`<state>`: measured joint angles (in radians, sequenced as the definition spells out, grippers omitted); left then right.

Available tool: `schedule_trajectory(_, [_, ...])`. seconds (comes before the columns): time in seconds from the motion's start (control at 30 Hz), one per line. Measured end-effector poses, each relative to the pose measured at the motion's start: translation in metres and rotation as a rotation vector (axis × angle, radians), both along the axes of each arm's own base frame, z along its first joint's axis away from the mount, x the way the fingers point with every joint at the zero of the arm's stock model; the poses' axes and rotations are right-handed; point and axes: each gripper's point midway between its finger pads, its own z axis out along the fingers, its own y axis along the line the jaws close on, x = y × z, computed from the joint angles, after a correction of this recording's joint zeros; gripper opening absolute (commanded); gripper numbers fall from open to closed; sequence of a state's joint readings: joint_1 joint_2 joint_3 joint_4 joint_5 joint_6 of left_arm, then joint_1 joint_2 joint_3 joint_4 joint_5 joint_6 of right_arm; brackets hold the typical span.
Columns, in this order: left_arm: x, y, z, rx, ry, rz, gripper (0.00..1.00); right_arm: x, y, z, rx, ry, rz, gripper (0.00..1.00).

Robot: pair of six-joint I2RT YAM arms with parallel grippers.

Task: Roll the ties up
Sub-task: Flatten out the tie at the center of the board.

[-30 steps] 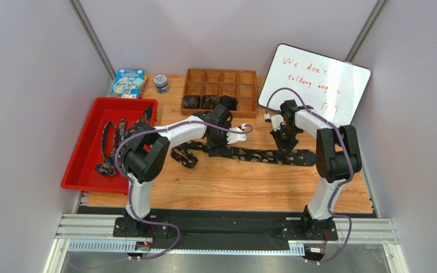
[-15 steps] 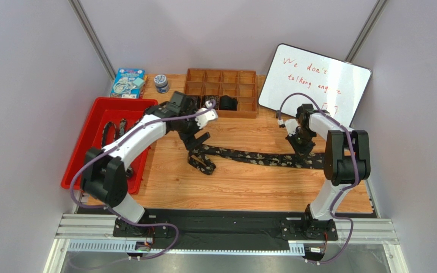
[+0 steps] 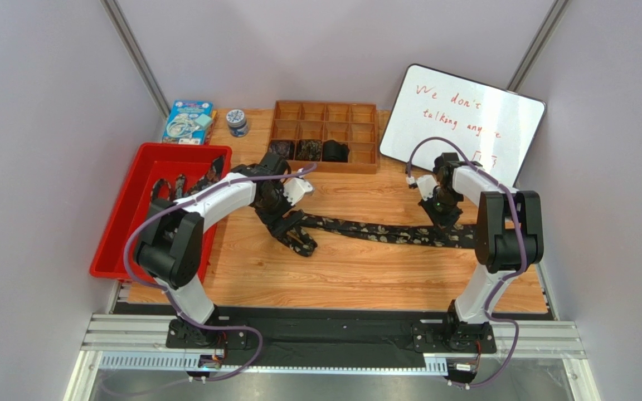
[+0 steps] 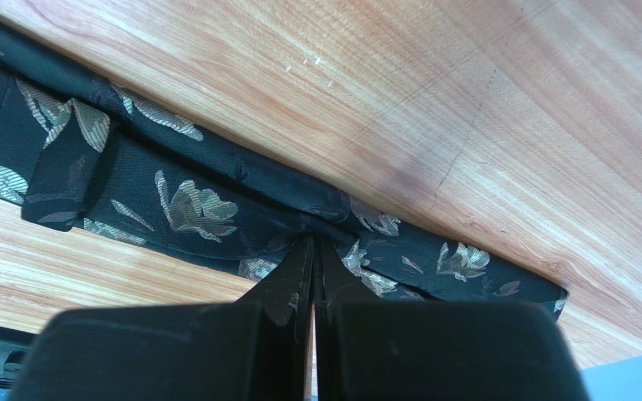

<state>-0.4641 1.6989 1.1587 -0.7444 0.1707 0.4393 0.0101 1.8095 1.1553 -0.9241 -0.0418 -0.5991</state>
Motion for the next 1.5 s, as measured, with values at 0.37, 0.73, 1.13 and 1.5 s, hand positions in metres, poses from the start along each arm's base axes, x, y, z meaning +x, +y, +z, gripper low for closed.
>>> schedule_trajectory(0.37, [0.030,0.041,-0.003,0.239,-0.137,0.064,0.09,-0.002,-0.007,0.000,-0.039,0.001,0.037,0.00])
schedule_trajectory(0.73, [0.056,0.033,0.090,0.153,-0.383,-0.007,0.51,-0.008,-0.017,0.000,-0.089,0.006,0.075,0.00])
schedule_trajectory(1.13, [-0.026,-0.010,-0.010,-0.074,0.118,0.052,0.53,-0.008,-0.017,0.000,-0.089,0.014,0.079,0.00])
schedule_trajectory(1.5, [0.005,-0.008,-0.030,-0.010,0.073,0.154,0.00,-0.008,-0.017,0.000,-0.089,0.024,0.081,0.00])
